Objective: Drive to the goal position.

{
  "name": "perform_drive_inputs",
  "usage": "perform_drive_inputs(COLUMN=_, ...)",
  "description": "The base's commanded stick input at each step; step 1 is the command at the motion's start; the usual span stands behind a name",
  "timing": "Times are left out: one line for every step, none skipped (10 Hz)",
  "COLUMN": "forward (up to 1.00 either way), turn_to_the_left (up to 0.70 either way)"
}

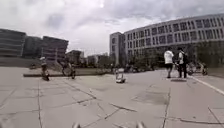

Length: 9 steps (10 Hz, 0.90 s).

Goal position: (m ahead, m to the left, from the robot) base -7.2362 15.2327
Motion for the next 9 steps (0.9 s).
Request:
perform_drive_inputs(forward=0.70, turn_to_the_left=0.14)
perform_drive_inputs(forward=0.70, turn_to_the_left=0.14)
perform_drive_inputs(forward=0.70, turn_to_the_left=0.14)
perform_drive_inputs(forward=0.70, turn_to_the_left=0.14)
perform_drive_inputs(forward=0.70, turn_to_the_left=0.14)
perform_drive_inputs(forward=0.70, turn_to_the_left=0.14)
perform_drive_inputs(forward=0.70, turn_to_the_left=0.14)
perform_drive_inputs(forward=0.70, turn_to_the_left=0.14)
perform_drive_inputs(forward=0.70, turn_to_the_left=0.14)
